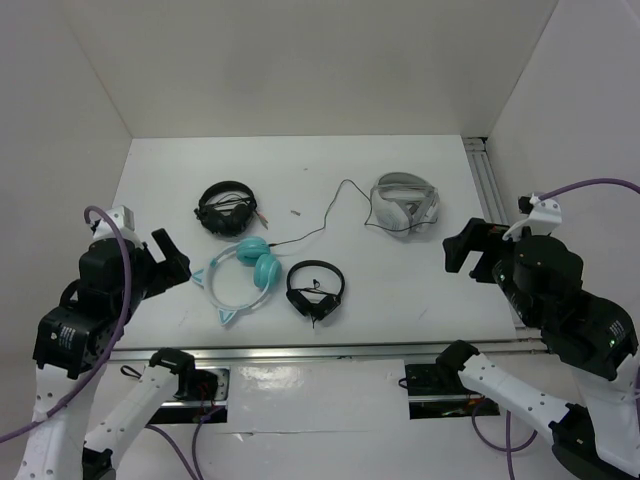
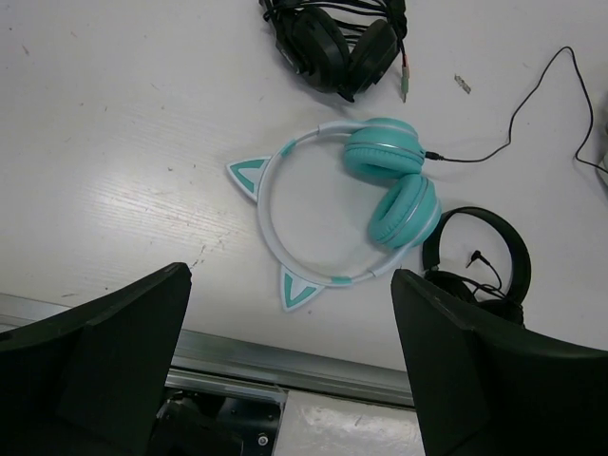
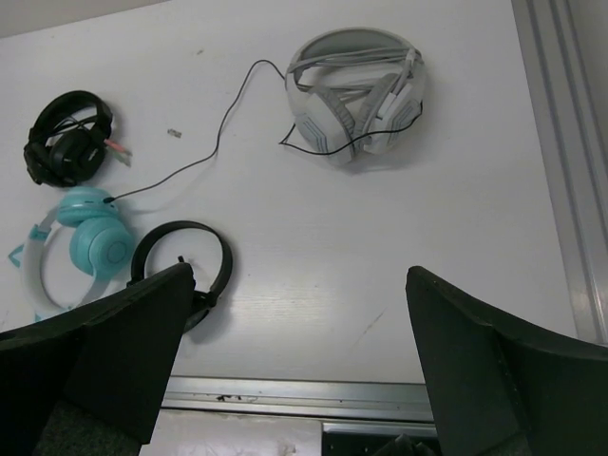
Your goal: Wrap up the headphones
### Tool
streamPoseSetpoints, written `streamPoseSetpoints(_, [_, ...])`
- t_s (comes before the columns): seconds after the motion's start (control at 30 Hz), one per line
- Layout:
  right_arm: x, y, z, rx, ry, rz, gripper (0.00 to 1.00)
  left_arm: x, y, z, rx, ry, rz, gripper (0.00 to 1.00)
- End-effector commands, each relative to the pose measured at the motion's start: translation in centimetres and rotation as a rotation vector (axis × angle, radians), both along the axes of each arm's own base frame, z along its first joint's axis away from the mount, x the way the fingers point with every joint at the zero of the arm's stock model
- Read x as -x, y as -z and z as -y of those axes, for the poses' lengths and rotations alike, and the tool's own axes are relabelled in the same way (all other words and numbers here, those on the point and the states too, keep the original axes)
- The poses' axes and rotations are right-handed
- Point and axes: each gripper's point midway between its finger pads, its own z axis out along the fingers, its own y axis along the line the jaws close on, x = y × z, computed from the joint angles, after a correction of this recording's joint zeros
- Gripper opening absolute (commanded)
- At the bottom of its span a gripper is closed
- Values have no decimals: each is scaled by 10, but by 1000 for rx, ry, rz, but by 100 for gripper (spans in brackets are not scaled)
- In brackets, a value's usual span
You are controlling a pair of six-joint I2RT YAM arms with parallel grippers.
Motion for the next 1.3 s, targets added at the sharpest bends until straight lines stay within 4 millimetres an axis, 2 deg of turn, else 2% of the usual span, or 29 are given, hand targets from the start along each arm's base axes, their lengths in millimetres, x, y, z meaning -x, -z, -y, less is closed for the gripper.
streamPoseSetpoints(0.0, [-5, -11, -7, -17, -25, 47, 100, -4, 0, -5, -13, -32, 15, 100])
streamPoseSetpoints(0.23, [-1, -20, -16, -57, -94, 89, 100, -2, -1, -1, -5, -14, 22, 100])
streamPoseSetpoints(0.43, [-7, -1, -27, -47, -112, 28, 100, -9, 9, 4, 16, -6, 22, 100])
streamPoseSetpoints(0.53, [-12, 11, -28, -39, -89, -1, 100, -15, 26, 21, 114, 0, -35, 100])
streamPoseSetpoints(0.57, [-14, 12, -29, -40, -88, -1, 100, -16, 39, 26, 134, 7, -65, 100])
streamPoseSetpoints(0.77, [-18, 35, -54, -70, -181, -29, 100, -32, 75, 49, 312, -70, -144, 98])
streamPoseSetpoints(0.8, [-18, 39, -56, -68, -192, -41, 100, -33, 92, 48, 312, -98, -176, 98])
streamPoseSetpoints(0.9, [-19, 44, -68, -88, -236, -46, 100, -42, 115, 41, 328, -212, -175, 100])
streamPoseSetpoints(0.97, [-19, 46, -73, -98, -260, -49, 100, -43, 152, 32, 278, -289, -247, 100])
streamPoseSetpoints(1.13, [-15, 49, -83, -119, -321, -44, 100, -60, 206, 33, 244, -322, -312, 100])
streamPoseSetpoints(1.23, [-11, 50, -83, -126, -331, -38, 100, -56, 242, 27, 202, -343, -405, 100])
streamPoseSetpoints(1.27, [-11, 53, -83, -122, -331, -46, 100, -61, 248, 26, 206, -344, -407, 100])
